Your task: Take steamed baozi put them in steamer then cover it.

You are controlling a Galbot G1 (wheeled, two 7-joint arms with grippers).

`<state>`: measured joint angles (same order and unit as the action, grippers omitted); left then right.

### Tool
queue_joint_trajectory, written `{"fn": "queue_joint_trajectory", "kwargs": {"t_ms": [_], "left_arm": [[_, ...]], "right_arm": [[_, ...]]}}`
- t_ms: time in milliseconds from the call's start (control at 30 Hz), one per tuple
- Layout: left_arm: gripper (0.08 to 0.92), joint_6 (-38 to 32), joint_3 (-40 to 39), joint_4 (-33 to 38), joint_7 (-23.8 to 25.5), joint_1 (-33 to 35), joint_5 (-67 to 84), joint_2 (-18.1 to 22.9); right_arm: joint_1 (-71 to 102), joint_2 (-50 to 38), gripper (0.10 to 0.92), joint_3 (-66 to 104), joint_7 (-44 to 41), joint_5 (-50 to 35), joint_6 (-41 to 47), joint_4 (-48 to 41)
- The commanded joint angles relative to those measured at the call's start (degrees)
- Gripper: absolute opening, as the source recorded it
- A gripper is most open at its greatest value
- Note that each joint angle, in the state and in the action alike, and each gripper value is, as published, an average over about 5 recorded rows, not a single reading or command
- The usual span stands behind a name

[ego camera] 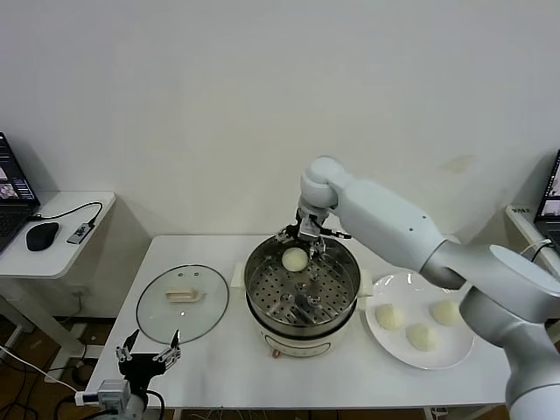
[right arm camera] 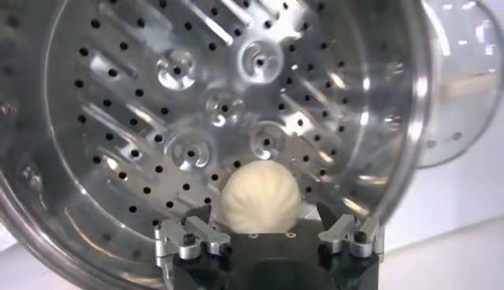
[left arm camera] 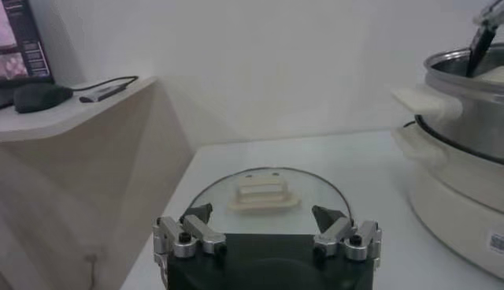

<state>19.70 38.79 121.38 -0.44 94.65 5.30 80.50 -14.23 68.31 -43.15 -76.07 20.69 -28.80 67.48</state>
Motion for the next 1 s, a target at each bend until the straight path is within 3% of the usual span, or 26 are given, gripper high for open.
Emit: {"fn": "queue_joint_trajectory", "kwargs": {"t_ms": [33,267,433,767,1000], "left_arm": [[0.823,0.7,-0.3,1.2,0.4,0.4,-0.4,-0.1],[0.823,0.9,-0.3,2.6,0.5,1.4,-0.7,-0.4],[0.823,1.1,-0.5,3.2,0.4,1.9,-0.8,-0.6],[0.823,1.3,-1.1,4.3,0.5,2.8,-0.6,-0.7],[0.823,1.4,-1.3,4.6,0.5,3.0,-0.7,-0.7]], "right_arm": [[-7.1,-13.7,0.823,-3.6,-0.3,-19.9,20.1,13.7],[-11.8,-26.1,0.823,-5.1,-0.3,-26.1,40.4,18.0],[-11.4,-34.4,0.823,-5.1,-1.6,-28.7,48.9,19.4],[-6.5,-42.1,0.823,-5.0,-2.2,-24.6,58.4,24.9],[3.2,-41.7,0.823,-0.6,-0.7,-18.6,57.7,25.4]]}}
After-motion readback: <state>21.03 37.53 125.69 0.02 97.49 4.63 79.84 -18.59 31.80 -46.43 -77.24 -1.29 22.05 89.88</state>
